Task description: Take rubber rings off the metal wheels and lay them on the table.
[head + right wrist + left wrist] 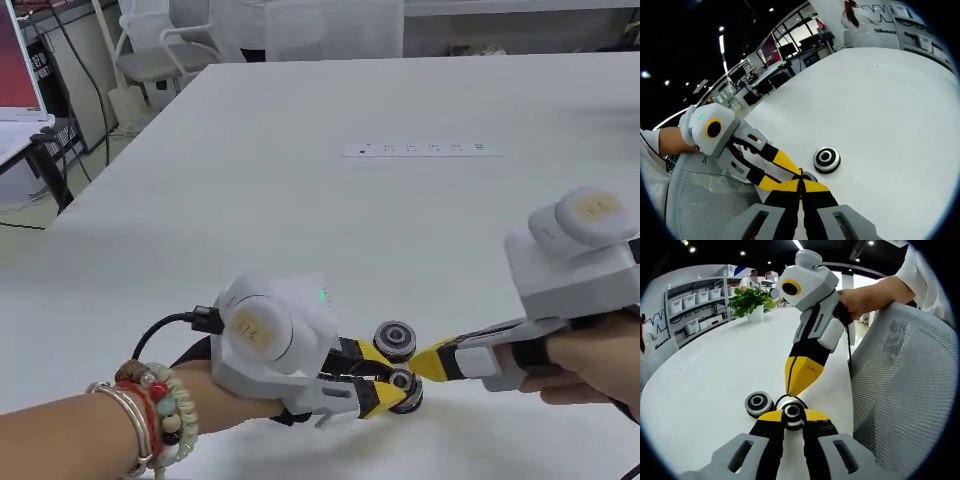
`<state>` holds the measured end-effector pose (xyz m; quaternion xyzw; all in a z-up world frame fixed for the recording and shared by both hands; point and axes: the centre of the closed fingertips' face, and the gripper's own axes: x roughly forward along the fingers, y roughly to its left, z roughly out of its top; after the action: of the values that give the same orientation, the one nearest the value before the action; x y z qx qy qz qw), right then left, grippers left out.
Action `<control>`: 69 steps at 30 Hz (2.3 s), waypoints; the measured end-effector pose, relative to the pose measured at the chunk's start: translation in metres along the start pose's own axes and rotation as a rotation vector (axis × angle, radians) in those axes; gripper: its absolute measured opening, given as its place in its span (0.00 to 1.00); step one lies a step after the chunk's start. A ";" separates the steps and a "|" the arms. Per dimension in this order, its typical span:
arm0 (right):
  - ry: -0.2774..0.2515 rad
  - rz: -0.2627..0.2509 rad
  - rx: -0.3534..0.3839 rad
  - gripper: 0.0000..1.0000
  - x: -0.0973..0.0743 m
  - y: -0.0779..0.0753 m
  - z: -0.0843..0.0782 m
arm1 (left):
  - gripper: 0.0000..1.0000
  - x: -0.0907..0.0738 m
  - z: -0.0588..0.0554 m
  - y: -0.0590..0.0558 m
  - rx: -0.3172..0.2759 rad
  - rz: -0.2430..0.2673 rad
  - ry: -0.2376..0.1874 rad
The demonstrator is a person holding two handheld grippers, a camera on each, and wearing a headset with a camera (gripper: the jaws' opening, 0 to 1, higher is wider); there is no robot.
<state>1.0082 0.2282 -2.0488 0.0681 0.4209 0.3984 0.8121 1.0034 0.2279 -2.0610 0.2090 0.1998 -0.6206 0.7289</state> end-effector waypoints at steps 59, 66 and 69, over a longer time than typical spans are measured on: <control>-0.272 0.052 0.083 0.00 -0.044 0.012 0.057 | 0.94 -0.145 0.014 0.016 -0.152 0.147 -0.057; -0.291 0.068 0.082 0.00 -0.046 0.018 0.063 | 0.99 -0.143 0.002 0.014 -0.190 0.166 -0.052; -0.299 0.077 0.080 0.00 -0.046 0.021 0.065 | 0.99 -0.140 -0.006 0.013 -0.207 0.173 -0.045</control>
<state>1.0287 0.2247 -1.9688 0.1749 0.3079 0.3975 0.8465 0.9956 0.3479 -1.9886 0.1349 0.2276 -0.5360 0.8017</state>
